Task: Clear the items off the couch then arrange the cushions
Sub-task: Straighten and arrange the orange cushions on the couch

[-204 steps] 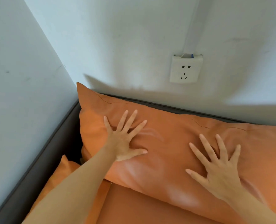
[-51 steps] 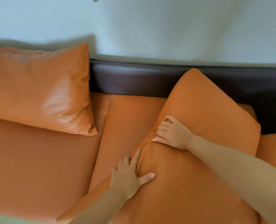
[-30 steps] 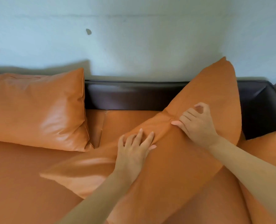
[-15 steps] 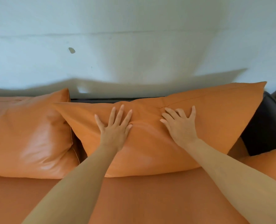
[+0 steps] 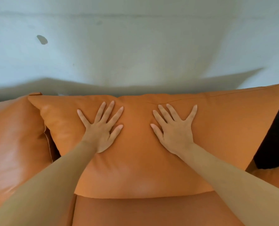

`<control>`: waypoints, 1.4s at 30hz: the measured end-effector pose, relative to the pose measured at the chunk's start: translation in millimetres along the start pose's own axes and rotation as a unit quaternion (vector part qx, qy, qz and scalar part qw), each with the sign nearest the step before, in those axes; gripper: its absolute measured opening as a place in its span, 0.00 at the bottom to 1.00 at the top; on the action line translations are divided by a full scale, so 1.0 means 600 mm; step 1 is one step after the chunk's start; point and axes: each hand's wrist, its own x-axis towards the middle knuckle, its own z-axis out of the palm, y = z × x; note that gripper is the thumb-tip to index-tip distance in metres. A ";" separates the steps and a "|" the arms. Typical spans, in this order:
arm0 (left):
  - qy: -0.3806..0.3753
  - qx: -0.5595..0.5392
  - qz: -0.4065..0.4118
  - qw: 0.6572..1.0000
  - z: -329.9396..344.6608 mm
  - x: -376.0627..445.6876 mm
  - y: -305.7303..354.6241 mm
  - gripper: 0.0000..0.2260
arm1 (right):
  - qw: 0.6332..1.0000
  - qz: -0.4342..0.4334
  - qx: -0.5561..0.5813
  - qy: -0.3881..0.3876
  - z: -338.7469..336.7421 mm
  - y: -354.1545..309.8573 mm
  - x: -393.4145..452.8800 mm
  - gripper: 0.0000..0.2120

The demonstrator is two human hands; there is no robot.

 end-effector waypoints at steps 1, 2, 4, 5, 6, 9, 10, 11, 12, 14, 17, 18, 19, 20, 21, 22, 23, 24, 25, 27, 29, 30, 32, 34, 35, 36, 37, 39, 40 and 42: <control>-0.005 -0.006 0.001 1.000 0.001 0.005 -0.003 0.25 | 1.000 0.009 0.003 -0.001 -0.001 -0.006 0.003 0.25; -0.012 -0.011 0.002 1.000 0.002 0.007 -0.003 0.24 | 1.000 0.016 0.011 0.002 -0.001 -0.009 0.002 0.24; -0.026 -0.018 0.006 0.999 0.005 0.008 0.000 0.24 | 0.999 0.028 0.027 0.016 -0.001 -0.012 -0.004 0.24; -0.032 -0.024 0.008 0.999 0.006 0.008 0.002 0.24 | 0.999 0.032 0.032 0.021 -0.001 -0.013 -0.008 0.24; -0.036 -0.033 0.010 0.999 0.006 0.009 0.003 0.24 | 0.998 0.035 0.036 0.023 -0.001 -0.013 -0.013 0.24; -0.051 -0.047 0.011 0.998 0.000 0.006 0.005 0.24 | 0.998 0.039 0.041 -0.001 0.003 -0.010 -0.017 0.25; -0.050 -0.047 0.009 0.998 -0.003 0.002 0.007 0.25 | 0.998 0.038 0.043 -0.016 0.004 -0.008 -0.017 0.26; -0.038 -0.043 0.007 0.998 -0.006 -0.003 0.010 0.26 | 0.998 0.039 0.048 -0.026 0.005 -0.007 -0.017 0.27; -0.015 -0.031 0.006 0.999 -0.011 -0.010 0.015 0.26 | 0.997 0.039 0.054 -0.026 0.004 -0.006 -0.019 0.28; 0.044 -0.003 0.008 0.999 -0.024 -0.036 0.026 0.27 | 0.997 0.032 0.065 -0.010 -0.004 0.001 -0.033 0.28; 0.092 0.023 0.005 0.995 -0.022 -0.105 0.006 0.27 | 0.999 0.013 0.035 0.021 -0.012 0.040 -0.075 0.28; 0.086 0.032 -0.010 0.996 -0.016 -0.132 -0.010 0.28 | 1.000 0.012 0.019 0.018 -0.011 0.060 -0.091 0.29; 0.071 0.040 -0.032 0.996 -0.010 -0.155 -0.028 0.31 | 1.000 0.015 0.006 0.011 -0.010 0.079 -0.104 0.30; 0.056 0.046 -0.053 0.996 -0.004 -0.171 -0.042 0.32 | 1.000 0.022 -0.004 0.003 -0.007 0.094 -0.113 0.32; 0.044 0.050 -0.069 0.995 0.001 -0.177 -0.051 0.33 | 1.000 0.028 -0.011 -0.005 -0.003 0.103 -0.117 0.33; 0.036 0.051 -0.078 0.995 0.004 -0.174 -0.052 0.34 | 0.999 0.032 -0.018 -0.010 0.004 0.106 -0.117 0.34; 0.032 0.052 -0.085 0.994 0.007 -0.166 -0.048 0.34 | 0.999 0.034 -0.024 -0.011 0.011 0.105 -0.114 0.34; 0.031 0.049 -0.092 0.994 0.010 -0.155 -0.042 0.33 | 0.999 0.036 -0.028 -0.009 0.018 0.104 -0.108 0.34; 0.032 0.043 -0.101 0.993 0.012 -0.144 -0.035 0.33 | 0.999 0.036 -0.030 -0.009 0.024 0.103 -0.101 0.34; 0.037 0.028 -0.116 0.992 0.017 -0.128 -0.026 0.32 | 0.999 0.032 -0.037 -0.014 0.033 0.106 -0.086 0.35; 0.042 0.029 -0.125 0.991 0.020 -0.122 -0.022 0.32 | 0.999 0.030 -0.039 -0.014 0.041 0.111 -0.074 0.35; 0.041 0.034 -0.126 0.991 0.021 -0.121 -0.022 0.32 | 0.999 0.029 -0.040 -0.014 0.044 0.111 -0.070 0.35; 0.035 0.046 -0.129 0.990 0.020 -0.115 -0.021 0.33 | 0.999 0.029 -0.042 -0.012 0.051 0.111 -0.065 0.35; 0.026 0.056 -0.135 0.989 0.020 -0.109 -0.020 0.34 | 0.999 0.027 -0.042 -0.014 0.053 0.112 -0.059 0.35; 0.022 0.058 -0.136 0.989 0.020 -0.107 -0.019 0.34 | 0.999 0.027 -0.043 -0.018 0.054 0.112 -0.059 0.35; 0.021 0.058 -0.136 0.989 0.020 -0.108 -0.018 0.34 | 0.998 0.028 -0.046 -0.021 0.054 0.112 -0.061 0.36; 0.025 0.058 -0.135 0.989 0.019 -0.111 -0.016 0.33 | 0.998 0.030 -0.049 -0.022 0.054 0.111 -0.063 0.36; 0.051 0.058 -0.123 0.989 0.012 -0.122 -0.014 0.33 | 0.998 0.031 -0.046 -0.011 0.049 0.112 -0.071 0.35; 0.070 0.054 -0.108 0.990 0.008 -0.128 -0.010 0.32 | 0.999 0.025 -0.035 0.003 0.045 0.112 -0.078 0.34; 0.107 0.037 -0.043 0.993 0.000 -0.137 0.015 0.30 | 0.998 -0.026 0.008 0.052 0.037 0.104 -0.097 0.30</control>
